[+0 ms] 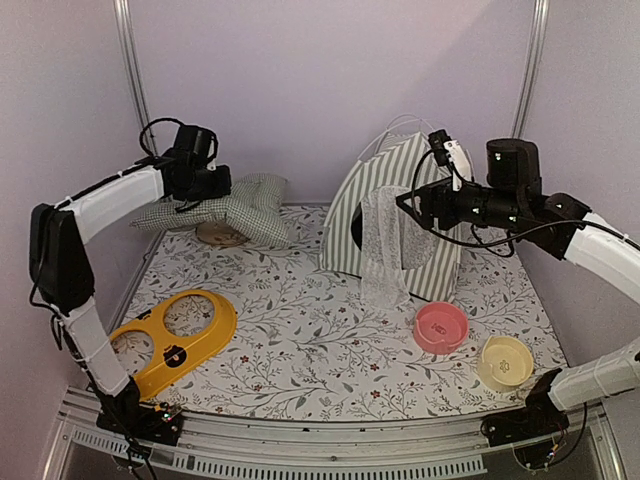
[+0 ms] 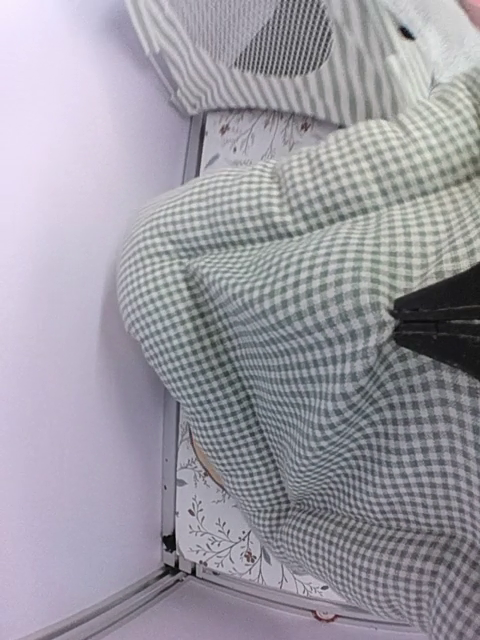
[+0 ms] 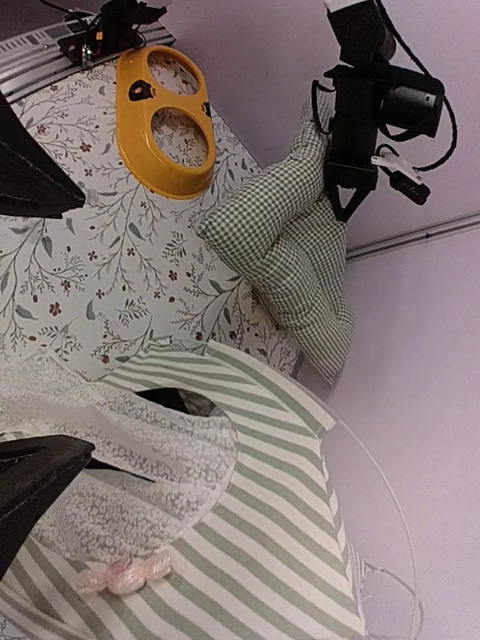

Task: Set up the pet tent
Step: Place the cushion at the center of the board, then pick up the cushion from the center of the board.

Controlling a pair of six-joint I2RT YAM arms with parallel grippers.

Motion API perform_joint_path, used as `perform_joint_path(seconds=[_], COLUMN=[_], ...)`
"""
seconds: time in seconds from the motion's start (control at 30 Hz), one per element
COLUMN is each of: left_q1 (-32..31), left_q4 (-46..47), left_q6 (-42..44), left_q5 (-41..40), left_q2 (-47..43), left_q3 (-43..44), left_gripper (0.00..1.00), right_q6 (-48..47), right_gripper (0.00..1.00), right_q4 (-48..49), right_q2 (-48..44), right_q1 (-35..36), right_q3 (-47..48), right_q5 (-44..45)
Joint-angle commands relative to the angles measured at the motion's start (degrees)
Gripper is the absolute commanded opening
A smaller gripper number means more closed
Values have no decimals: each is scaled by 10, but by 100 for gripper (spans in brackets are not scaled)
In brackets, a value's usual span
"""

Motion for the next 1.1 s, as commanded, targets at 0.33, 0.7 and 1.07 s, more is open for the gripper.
perform_joint_path(seconds=[0.33,0.7,1.07], left_q1=[-289,-427,-284], left_q4=[-18,62,46], left_q6=[-131,-247,-263], left_q5=[-2,-14,40], left_q2=[-285,-294,-365], left_q3=[-262,-411,-568], left_gripper=[0,70,83], right_q6=[142,257,331], right_gripper=[77,78,78], right_q4=[73,99,142], right_q2=[30,-26,38], right_q1=[85,124,133], right_q3=[-62,-241,-329], right_q5=[-25,-16,-16])
